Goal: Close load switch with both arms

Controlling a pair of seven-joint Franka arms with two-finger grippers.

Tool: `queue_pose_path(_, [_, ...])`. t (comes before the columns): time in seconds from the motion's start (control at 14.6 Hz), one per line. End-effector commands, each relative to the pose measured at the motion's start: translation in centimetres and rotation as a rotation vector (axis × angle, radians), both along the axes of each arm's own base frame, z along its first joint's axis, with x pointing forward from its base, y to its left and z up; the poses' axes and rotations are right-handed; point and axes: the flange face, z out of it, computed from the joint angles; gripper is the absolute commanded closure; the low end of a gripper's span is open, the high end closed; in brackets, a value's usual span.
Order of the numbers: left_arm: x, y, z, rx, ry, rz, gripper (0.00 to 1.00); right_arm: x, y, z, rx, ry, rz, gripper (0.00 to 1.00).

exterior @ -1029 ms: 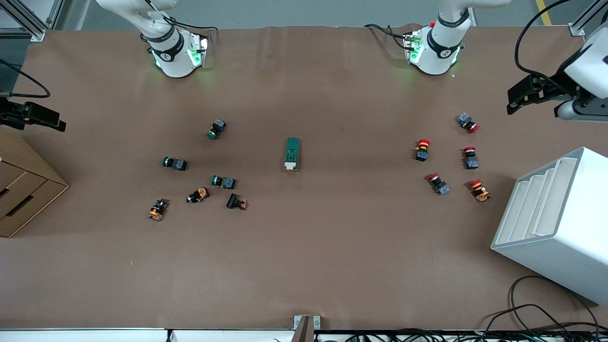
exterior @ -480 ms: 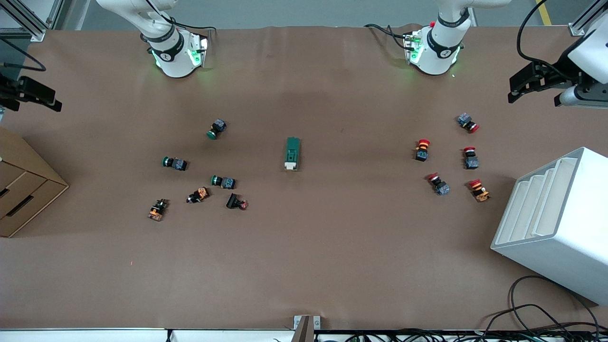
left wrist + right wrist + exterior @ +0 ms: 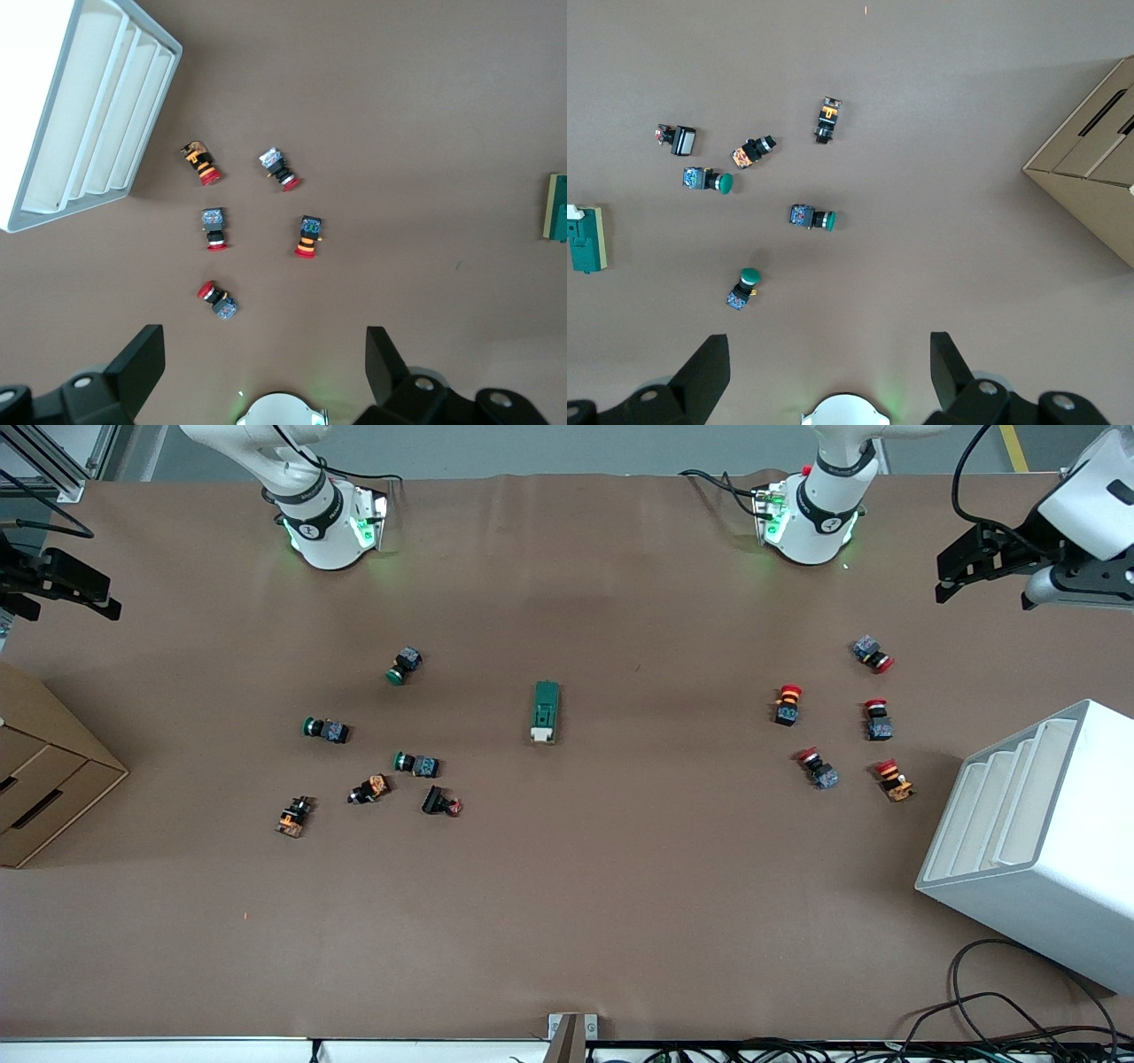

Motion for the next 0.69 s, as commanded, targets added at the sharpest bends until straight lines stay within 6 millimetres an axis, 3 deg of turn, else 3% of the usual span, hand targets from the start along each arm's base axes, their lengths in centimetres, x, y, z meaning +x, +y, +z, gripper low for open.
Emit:
queue_pose_path(0.0, [-0.9, 0.3, 0.4, -0.011, -0.021, 0.008, 0.0, -1.2, -0.7, -0.1, -0.008, -0.007, -0.001, 0.0])
queue_pose_path(0.34, [0.0, 0.9, 1.1, -0.005, -0.037, 0.016, 0.0, -2.1, -2.1, -0.2, 0.0, -0.004, -0.027, 0.0])
queue_pose_path(0.62, [0.4, 0.7, 1.5, -0.003, -0.047, 0.015, 0.0, -2.1, -1.9, -0.2, 0.002, -0.006, -0.02, 0.0])
